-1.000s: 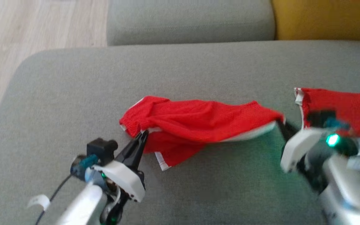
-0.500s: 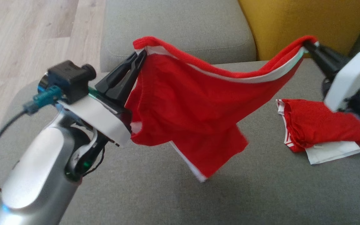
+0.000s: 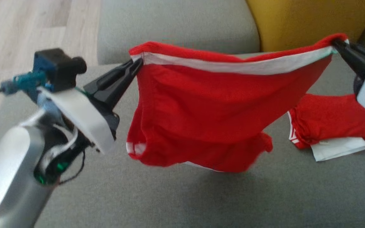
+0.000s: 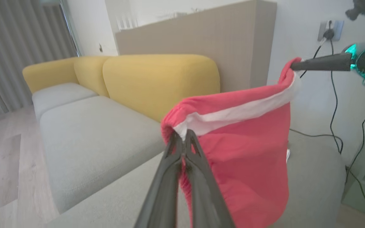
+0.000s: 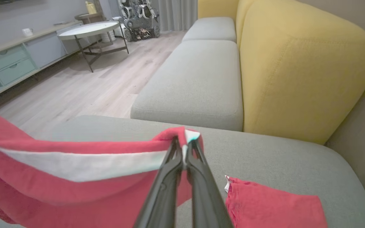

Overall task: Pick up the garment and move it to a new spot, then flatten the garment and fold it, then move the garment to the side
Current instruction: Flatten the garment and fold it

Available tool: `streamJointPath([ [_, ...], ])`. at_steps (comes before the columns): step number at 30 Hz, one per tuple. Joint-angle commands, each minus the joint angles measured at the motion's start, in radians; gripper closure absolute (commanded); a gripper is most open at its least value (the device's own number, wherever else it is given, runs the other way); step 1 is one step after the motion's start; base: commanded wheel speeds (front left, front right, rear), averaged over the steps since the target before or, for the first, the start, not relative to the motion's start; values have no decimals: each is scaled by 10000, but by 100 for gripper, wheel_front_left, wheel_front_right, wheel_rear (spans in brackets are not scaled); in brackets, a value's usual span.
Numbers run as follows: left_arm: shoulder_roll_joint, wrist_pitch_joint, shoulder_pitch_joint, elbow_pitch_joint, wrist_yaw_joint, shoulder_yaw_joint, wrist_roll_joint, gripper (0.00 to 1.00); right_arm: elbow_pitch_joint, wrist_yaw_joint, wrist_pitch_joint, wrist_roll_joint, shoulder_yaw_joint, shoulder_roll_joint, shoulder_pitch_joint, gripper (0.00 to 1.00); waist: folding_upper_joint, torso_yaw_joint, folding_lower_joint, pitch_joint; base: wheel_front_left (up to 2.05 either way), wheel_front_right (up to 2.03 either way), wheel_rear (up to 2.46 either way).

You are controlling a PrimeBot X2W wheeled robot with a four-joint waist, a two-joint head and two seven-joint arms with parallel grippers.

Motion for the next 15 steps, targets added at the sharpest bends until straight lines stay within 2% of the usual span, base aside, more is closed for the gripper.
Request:
streamJointPath([
  [1,395,54,-1046,-96,-79,493,24,100,-192,-9,28,-140,115,25,-825,100,-1,-37,0,285,0,0,0],
  [5,341,-69,-2413,1191,-403,367,90,100,984,-9,-627,-834,445,79,-2354,100,-1,-104,0,1207,0,0,0],
  [8,234,-549,-4040,2438,-540,311,442,100,2238,-9,-1724,-1503,791,216,-4119,100,-1,-136,0,2245,0,0,0],
  [11,72,-1412,-5820,3921,-602,188,982,100,3829,-9,-3448,-2323,1068,423,-5995,100,-1,-106,0,3049,0,0,0],
  [15,-267,-3101,-7894,5923,-624,171,1706,100,5862,-9,-6404,-3522,975,883,-8079,100,-1,4,0,3754,0,0,0],
])
